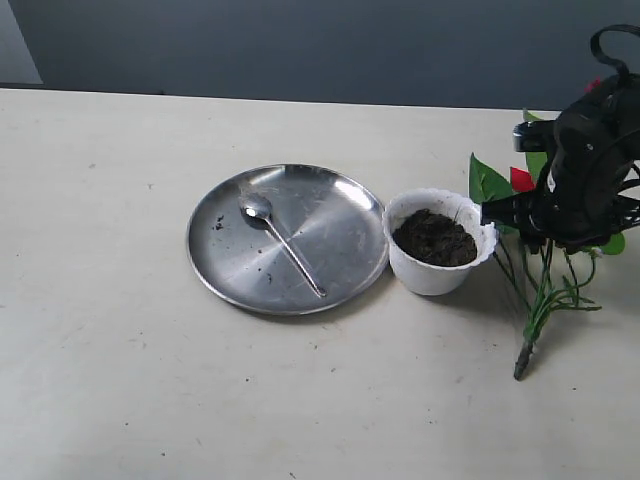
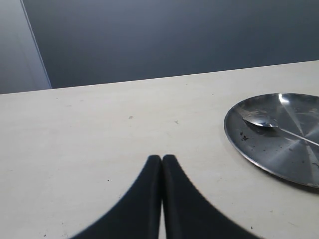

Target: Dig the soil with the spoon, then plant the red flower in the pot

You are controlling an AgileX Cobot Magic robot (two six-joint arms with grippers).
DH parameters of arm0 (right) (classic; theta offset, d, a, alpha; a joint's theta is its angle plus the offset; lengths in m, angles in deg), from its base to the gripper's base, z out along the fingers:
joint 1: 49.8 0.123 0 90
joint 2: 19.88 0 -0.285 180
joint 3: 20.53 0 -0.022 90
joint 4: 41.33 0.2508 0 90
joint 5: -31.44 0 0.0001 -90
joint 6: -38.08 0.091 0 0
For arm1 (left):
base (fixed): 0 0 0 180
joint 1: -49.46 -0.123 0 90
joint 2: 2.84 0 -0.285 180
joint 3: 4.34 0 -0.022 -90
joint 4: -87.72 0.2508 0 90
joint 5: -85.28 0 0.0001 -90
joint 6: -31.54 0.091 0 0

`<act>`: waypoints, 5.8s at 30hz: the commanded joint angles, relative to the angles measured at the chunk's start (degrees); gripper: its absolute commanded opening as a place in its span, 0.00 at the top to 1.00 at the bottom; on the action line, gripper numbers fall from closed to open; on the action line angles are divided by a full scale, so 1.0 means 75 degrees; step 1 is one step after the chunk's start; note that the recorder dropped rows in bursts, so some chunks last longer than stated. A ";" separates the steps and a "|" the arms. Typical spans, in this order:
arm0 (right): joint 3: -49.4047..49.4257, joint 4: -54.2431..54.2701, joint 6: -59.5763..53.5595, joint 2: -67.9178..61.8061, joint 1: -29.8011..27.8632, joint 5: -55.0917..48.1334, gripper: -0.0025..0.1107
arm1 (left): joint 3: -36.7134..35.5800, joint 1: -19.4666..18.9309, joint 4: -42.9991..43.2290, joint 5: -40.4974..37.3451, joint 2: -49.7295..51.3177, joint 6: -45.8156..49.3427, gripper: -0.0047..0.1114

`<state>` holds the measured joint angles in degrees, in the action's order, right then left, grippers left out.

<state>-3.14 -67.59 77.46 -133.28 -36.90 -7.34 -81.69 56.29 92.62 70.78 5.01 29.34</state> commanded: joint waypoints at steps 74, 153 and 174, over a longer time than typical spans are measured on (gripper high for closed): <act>0.3975 -0.0086 -0.4011 0.1248 0.0424 1.0222 0.98 | 0.0017 0.0041 -0.0012 0.0104 -0.0009 -0.0033 0.95; 0.3975 0.0720 -0.2786 0.9173 0.0424 0.2556 0.98 | 0.0017 0.0041 -0.0012 0.0104 -0.0009 -0.0033 0.95; 0.3975 0.1913 -0.1899 1.4081 0.0424 -0.2013 0.98 | 0.0017 0.0041 -0.0012 0.0104 -0.0009 -0.0033 0.95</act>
<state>26.42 -53.22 63.12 -28.04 -33.52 -21.92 -81.69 56.29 92.62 70.78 5.01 29.34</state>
